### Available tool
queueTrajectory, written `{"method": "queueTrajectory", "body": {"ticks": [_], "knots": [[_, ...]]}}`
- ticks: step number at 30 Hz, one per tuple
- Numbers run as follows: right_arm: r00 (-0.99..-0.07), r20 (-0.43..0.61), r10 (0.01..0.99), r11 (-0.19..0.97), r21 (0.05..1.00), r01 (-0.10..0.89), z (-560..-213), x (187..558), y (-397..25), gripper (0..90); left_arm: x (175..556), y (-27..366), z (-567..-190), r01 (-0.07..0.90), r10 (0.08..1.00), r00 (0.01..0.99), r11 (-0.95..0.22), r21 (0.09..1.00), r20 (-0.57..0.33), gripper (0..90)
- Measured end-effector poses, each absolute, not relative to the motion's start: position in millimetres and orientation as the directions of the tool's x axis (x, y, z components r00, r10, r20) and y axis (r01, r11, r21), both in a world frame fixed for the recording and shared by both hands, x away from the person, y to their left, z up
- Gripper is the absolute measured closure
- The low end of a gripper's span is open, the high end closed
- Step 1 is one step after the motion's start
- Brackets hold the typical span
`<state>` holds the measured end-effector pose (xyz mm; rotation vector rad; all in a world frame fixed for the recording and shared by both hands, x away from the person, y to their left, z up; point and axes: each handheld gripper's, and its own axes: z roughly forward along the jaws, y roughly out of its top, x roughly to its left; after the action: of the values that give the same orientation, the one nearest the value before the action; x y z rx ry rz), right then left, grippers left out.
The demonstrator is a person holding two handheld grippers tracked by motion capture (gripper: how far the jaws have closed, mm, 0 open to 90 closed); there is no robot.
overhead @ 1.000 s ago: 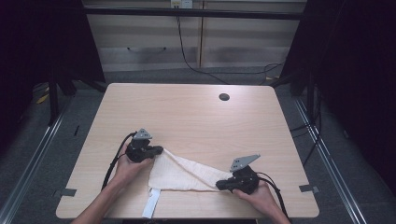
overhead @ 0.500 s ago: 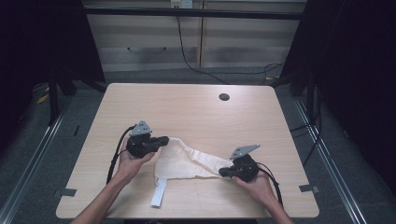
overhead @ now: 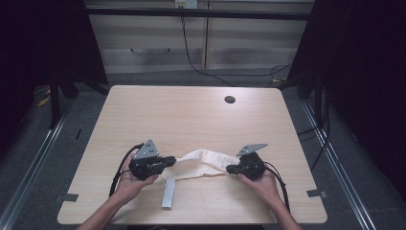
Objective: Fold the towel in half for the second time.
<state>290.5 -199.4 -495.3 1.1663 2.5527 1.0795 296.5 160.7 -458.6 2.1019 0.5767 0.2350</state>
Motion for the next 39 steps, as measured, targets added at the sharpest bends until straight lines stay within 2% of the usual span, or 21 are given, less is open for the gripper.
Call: {"method": "queueTrajectory", "body": {"ticks": [6,15,24,31,37,39], "knots": [[-0.694,0.141,0.706,0.451,0.666,0.594,-495.2,287.2,-198.1,87.6,287.5,163.4,-483.4,0.342,0.478,0.877,-0.558,0.756,-0.045,85.5],[-0.675,0.114,0.729,0.443,0.674,0.591,-493.9,275.4,-210.5,87.9,285.2,160.5,-496.2,0.343,0.471,0.882,-0.599,0.723,-0.028,85.6],[-0.644,0.103,0.758,0.426,0.669,0.609,-491.9,254.9,-238.1,88.0,282.9,159.4,-497.4,0.339,0.477,0.879,-0.6,0.724,-0.016,85.6],[-0.632,0.108,0.767,0.416,0.666,0.619,-494.7,248.1,-243.4,88.0,281.6,158.9,-498.2,0.337,0.476,0.879,-0.59,0.734,-0.02,85.7],[-0.623,0.12,0.773,0.397,0.675,0.622,-497.0,260.8,-238.7,88.0,304.3,159.8,-498.0,0.37,0.525,0.851,-0.581,0.725,-0.014,85.7],[-0.61,0.126,0.783,0.379,0.681,0.627,-498.1,266.6,-235.5,88.1,316.6,163.5,-500.5,0.396,0.555,0.831,-0.547,0.737,-0.035,85.7]]}}
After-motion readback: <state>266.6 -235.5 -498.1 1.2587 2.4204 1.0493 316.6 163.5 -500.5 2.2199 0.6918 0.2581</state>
